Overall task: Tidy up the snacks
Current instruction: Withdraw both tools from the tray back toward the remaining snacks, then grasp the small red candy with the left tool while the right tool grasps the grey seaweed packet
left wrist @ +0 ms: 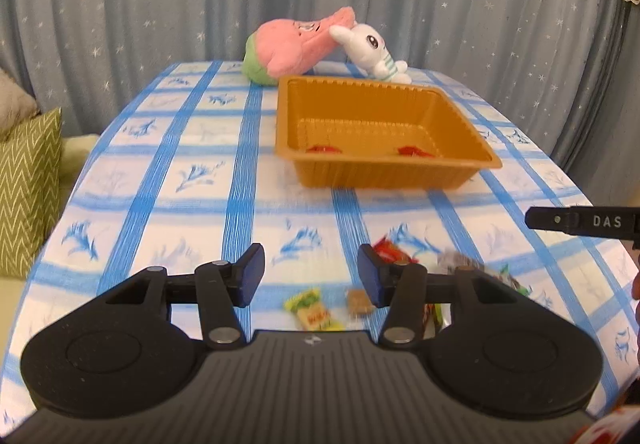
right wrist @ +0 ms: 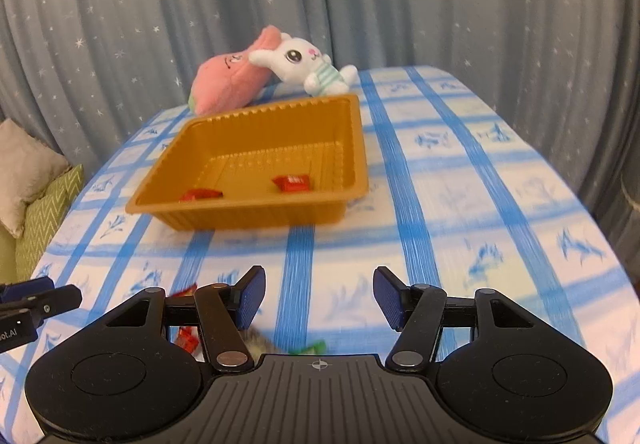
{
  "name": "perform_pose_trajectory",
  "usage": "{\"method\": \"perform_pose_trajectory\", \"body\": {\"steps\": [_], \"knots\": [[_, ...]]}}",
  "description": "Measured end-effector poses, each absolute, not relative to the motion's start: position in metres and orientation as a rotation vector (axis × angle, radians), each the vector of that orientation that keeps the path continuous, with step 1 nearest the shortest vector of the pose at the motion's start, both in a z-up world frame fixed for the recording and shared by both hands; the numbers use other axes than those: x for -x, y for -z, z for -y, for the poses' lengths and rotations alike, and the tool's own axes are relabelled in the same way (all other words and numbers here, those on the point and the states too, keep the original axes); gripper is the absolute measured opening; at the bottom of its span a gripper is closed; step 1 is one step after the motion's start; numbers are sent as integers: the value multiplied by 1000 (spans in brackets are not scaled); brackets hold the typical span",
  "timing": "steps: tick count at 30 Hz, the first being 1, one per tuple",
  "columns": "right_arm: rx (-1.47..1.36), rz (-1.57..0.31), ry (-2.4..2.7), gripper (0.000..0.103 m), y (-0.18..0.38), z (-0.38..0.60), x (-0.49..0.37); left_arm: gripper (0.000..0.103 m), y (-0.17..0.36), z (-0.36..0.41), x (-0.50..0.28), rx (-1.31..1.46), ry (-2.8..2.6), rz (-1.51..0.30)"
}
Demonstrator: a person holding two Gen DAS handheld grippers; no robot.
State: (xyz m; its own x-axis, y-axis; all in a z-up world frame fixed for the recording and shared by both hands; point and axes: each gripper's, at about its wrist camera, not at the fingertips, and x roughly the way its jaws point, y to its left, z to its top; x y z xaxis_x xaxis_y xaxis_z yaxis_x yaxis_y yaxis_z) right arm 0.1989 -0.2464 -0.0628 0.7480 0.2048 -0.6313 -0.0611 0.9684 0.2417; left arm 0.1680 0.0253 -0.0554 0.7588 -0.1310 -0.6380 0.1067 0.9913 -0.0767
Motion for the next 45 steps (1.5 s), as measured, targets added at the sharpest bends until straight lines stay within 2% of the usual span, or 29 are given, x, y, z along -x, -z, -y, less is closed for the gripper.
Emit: {"method": "perform_pose_trajectory", "body": {"steps": [15,31,35,37,39,45], "knots": [[-169,-759,-209,60,85,236,-152,52,67,-32,-151,-9,163,-740],[88,-806,-418,60,94,215,-183,54,100,-33,-171,-332,388,-896],[106,-819,-423,60,99,214,-188,53,103,-32,-179,-369,443,-888],[115,-826,-422,60,101,214,-190,49,105,-33,-185,-391,465,-903],[113,-829,-420,60,104,215,-192,41,108,-36,-190,-387,469,-931],[104,-832,-406,60,106,218,-193,39,109,-40,-192,-378,529,-963]]}}
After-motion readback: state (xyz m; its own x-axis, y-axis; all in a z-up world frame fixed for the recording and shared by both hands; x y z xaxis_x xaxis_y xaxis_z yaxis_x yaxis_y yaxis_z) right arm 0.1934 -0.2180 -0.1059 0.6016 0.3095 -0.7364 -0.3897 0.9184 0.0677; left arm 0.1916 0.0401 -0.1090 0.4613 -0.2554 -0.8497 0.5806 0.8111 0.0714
